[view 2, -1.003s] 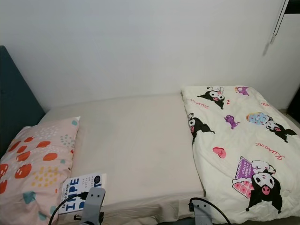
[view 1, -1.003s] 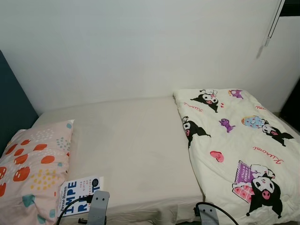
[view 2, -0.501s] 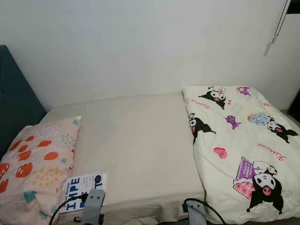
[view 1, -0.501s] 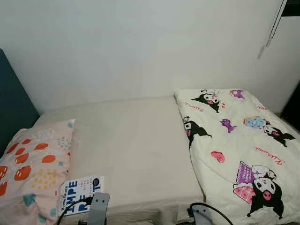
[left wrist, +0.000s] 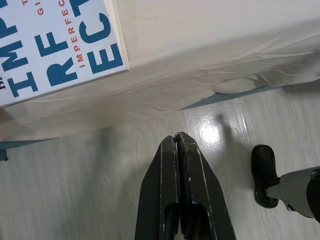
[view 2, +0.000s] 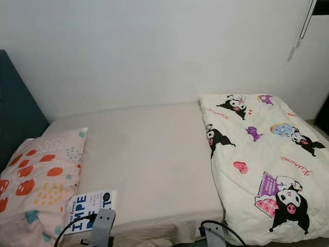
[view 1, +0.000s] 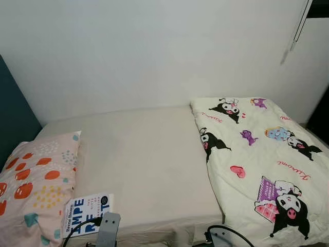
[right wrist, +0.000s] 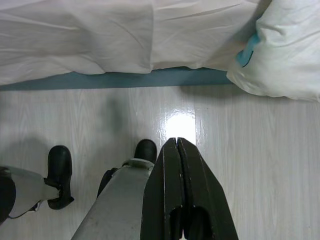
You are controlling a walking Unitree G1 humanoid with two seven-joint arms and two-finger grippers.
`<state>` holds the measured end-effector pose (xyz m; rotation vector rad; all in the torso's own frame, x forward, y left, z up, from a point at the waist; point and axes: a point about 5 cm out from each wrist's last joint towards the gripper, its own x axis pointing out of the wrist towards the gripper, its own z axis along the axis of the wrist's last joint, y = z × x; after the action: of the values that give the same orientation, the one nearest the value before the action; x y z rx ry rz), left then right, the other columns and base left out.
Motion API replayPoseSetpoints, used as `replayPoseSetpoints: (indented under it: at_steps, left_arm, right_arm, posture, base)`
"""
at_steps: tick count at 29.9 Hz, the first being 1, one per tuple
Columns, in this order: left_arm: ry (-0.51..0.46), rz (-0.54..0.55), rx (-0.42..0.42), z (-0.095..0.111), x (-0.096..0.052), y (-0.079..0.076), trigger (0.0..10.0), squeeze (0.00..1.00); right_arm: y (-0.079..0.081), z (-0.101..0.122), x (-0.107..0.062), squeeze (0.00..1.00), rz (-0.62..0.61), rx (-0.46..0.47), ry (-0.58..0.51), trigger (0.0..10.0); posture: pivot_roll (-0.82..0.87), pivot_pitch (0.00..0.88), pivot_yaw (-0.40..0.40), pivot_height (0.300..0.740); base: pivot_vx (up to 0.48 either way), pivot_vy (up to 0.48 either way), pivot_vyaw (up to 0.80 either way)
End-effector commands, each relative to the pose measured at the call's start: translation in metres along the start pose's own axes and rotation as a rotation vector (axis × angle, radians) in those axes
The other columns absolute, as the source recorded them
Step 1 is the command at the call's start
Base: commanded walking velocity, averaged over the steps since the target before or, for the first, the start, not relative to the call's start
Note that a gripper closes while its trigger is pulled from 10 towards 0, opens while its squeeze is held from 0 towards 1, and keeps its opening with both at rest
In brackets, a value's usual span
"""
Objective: Clean up the room
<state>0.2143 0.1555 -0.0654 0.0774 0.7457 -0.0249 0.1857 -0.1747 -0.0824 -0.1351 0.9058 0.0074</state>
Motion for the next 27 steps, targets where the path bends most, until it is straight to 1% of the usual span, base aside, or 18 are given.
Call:
replayPoseSetpoints:
  at_steps: [1,3,4,6,15,27]
  left_arm:
    - [0.012,0.008,0.008,-0.0053,-0.0017,0.0034,10.0,0.0]
    - [0.012,0.008,0.009,-0.0052,-0.0016,0.0035,10.0,0.0]
    - [0.017,0.007,0.013,-0.0059,-0.0017,0.0034,10.0,0.0]
    - [0.022,0.005,0.016,-0.0067,-0.0018,0.0033,10.0,0.0]
    - [0.019,-0.002,0.026,-0.0064,-0.0018,0.0023,10.0,0.0]
    - [0.019,-0.005,0.033,-0.0074,-0.0022,0.0023,10.0,0.0]
  right_arm:
    - [0.0043,-0.0078,-0.0013,0.0,0.013,-0.027,0.03,10.0]
    - [0.0043,-0.0087,-0.0014,0.0,0.009,-0.037,0.037,10.0]
    - [0.0045,-0.0111,-0.0016,0.0,0.009,-0.062,0.054,10.0]
    - [0.0049,-0.0129,-0.0019,0.0,0.012,-0.08,0.066,10.0]
    - [0.0046,-0.0151,-0.0025,0.0,0.009,-0.067,0.067,10.0]
    - [0.0042,-0.0166,-0.0027,0.0,0.006,-0.073,0.075,10.0]
  posture:
    - [-0.01,0.032,0.019,0.74]
    - [-0.01,0.036,0.019,0.74]
    - [-0.01,0.036,0.021,0.74]
    - [-0.01,0.036,0.023,0.74]
    - [-0.01,0.024,0.025,0.74]
    - [-0.01,0.016,0.026,0.74]
  base:
    - [0.0,0.0,0.0]
    - [0.0,0.0,0.0]
    - [0.0,0.0,0.0]
    - [0.0,0.0,0.0]
    - [0.0,0.0,0.0]
    - [0.0,0.0,0.0]
